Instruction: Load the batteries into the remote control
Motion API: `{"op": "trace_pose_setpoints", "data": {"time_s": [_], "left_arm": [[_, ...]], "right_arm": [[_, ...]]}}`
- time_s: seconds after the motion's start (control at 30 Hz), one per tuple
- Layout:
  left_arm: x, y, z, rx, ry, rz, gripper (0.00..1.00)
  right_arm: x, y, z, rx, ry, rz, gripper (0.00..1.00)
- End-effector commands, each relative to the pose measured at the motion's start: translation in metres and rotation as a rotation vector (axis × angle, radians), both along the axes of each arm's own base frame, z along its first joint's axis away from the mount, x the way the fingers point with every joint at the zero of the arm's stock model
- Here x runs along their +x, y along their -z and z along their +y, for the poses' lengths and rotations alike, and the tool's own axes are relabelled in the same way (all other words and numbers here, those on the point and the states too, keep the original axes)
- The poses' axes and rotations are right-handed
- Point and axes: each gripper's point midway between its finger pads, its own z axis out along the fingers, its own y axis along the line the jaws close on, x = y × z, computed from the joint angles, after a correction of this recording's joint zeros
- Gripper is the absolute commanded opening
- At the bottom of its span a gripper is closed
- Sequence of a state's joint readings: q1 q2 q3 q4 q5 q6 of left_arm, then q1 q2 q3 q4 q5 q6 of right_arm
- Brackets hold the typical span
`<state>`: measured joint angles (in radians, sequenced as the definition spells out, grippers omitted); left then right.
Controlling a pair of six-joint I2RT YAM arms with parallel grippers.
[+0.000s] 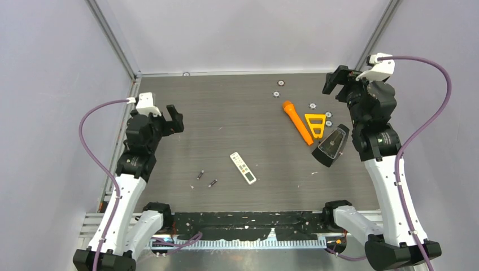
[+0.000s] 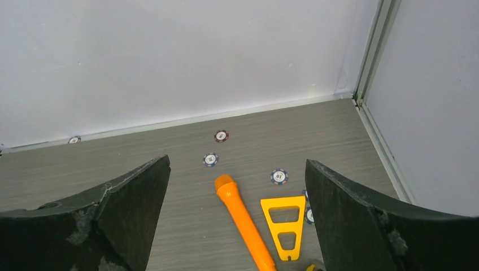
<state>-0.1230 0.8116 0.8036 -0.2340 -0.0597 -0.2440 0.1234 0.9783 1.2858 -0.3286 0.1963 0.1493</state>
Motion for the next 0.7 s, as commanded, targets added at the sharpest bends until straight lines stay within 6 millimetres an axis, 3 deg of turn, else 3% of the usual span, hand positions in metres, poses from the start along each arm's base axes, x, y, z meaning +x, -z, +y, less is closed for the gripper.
{"op": "trace_pose_setpoints", "data": {"time_s": [0.0, 0.17, 0.27, 0.37, 0.47, 0.6, 0.67], "left_arm": [[0.007, -0.015, 0.000, -0.082, -0.038, -0.087, 1.00], [0.010, 0.022, 0.001, -0.202, -0.126, 0.003, 1.00], [0.011, 0.034, -0.010, -0.251, -0.088, 0.016, 1.00], [0.009, 0.040, -0.034, -0.253, 0.061, 0.013, 1.00], [0.006, 0.040, -0.052, -0.249, 0.174, 0.010, 1.00], [-0.002, 0.052, -0.051, -0.277, 0.144, 0.071, 1.00], [-0.008, 0.061, -0.051, -0.315, 0.115, 0.122, 1.00]], "right_arm": [[-0.006, -0.027, 0.002, 0.027, -0.015, -0.146, 0.95], [-0.007, -0.041, 0.012, 0.044, -0.069, -0.163, 0.99], [0.001, -0.027, 0.021, 0.028, -0.114, -0.064, 1.00], [0.003, -0.018, 0.030, 0.003, -0.168, 0.002, 1.00], [0.005, -0.002, 0.053, -0.005, -0.295, 0.053, 0.99], [0.004, 0.025, 0.092, -0.057, -0.412, 0.144, 0.95], [-0.005, 0.047, 0.136, -0.096, -0.504, 0.210, 0.95]]}}
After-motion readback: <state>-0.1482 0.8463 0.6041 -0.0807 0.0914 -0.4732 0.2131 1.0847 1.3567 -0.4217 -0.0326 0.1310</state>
